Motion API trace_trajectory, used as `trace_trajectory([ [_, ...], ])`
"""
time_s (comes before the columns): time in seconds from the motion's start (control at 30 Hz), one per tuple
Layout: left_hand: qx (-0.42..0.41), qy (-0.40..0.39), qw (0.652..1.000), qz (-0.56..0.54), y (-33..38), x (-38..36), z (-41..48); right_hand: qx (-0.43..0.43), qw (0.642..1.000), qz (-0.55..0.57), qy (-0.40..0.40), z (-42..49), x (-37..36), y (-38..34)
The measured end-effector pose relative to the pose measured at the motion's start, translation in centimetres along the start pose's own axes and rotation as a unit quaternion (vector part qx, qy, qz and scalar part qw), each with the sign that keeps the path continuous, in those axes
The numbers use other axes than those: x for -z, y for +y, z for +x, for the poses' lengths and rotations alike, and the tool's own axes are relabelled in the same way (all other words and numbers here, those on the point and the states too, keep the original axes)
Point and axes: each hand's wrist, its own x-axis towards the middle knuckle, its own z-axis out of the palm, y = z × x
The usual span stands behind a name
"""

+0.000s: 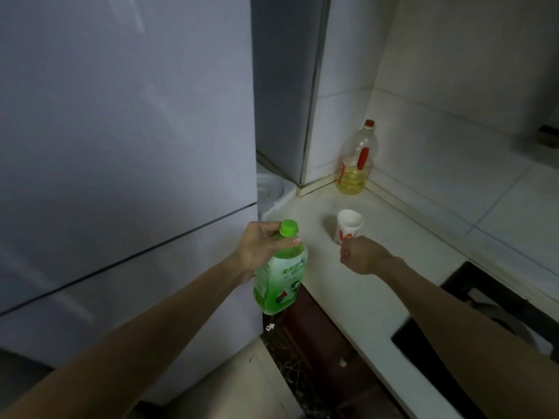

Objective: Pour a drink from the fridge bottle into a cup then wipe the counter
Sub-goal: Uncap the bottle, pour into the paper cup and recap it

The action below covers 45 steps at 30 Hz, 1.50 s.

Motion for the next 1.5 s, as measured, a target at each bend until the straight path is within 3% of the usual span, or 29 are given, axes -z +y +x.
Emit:
trace_trajectory([
  [0.3, 0.015, -0.006, 1.0, 0.0, -0.5, -5.5, 9.4, -0.091, 0.994, 0.054, -0.028, 5.9, -1.5, 9.0],
  [0.57, 0.059, 0.023, 0.997, 0.037, -3.1, -7.6, 15.1, -0.166, 0.974, 0.15, -0.036, 9.5, -3.7, 12.5],
  [0.77, 0.067, -0.04, 0.993, 0.085, -4.0, -8.2, 20.8, -0.202, 0.956, 0.213, -0.005, 13.8, -3.9, 12.3],
  [1.2, 0.058, -0.087, 0.991, 0.079, -6.9, -6.7, 29.1, -0.328, 0.846, 0.406, 0.109, 20.7, -9.1, 9.7],
  [1.5, 0.073, -0.112, 0.988, 0.082, -7.4, -6.9, 30.6, -0.334, 0.772, 0.509, 0.182, 21.3, -9.2, 9.0],
])
